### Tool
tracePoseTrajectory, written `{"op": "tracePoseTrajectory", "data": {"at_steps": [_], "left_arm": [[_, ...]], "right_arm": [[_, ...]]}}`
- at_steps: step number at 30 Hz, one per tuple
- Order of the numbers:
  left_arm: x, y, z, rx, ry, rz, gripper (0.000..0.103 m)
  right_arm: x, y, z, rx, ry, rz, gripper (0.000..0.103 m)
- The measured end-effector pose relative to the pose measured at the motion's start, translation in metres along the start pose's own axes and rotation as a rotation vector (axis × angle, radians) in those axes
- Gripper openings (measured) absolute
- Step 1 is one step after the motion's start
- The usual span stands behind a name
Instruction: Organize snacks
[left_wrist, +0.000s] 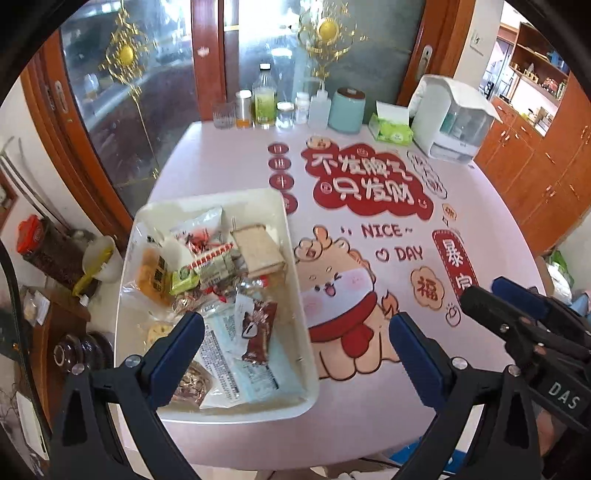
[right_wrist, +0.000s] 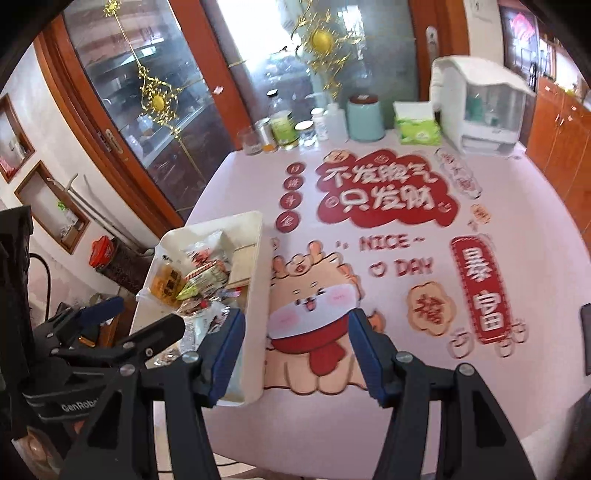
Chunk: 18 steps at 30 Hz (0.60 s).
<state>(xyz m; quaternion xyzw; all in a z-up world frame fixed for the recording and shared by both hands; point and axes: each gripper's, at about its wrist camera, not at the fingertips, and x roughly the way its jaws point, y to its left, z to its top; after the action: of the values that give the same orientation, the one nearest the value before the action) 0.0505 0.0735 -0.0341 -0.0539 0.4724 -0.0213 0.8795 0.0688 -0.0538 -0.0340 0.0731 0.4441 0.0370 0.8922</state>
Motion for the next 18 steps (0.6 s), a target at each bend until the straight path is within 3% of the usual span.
{"op": "tracePoseTrajectory", "data": {"at_steps": [4,8,18], "left_arm": [[-0.012,-0.023,-0.005,0.003,-0.043,0.039,0.1],[-0.012,-0.034,-0.007,-0.011,-0.033,0.039,0.1],[-0.012,-0.037,-0.011,-0.054,-0.023,0.065,0.1]], "right_arm": [[-0.023,-0.011,-0.001,-0.018,-0.056,-0.024,0.059],[-0.035,-0.021,-0.003,-0.034,-0.082,-0.06,0.059],[-0.037,-0.023,-0.006,-0.082,-0.074,-0.07,0.059]]}}
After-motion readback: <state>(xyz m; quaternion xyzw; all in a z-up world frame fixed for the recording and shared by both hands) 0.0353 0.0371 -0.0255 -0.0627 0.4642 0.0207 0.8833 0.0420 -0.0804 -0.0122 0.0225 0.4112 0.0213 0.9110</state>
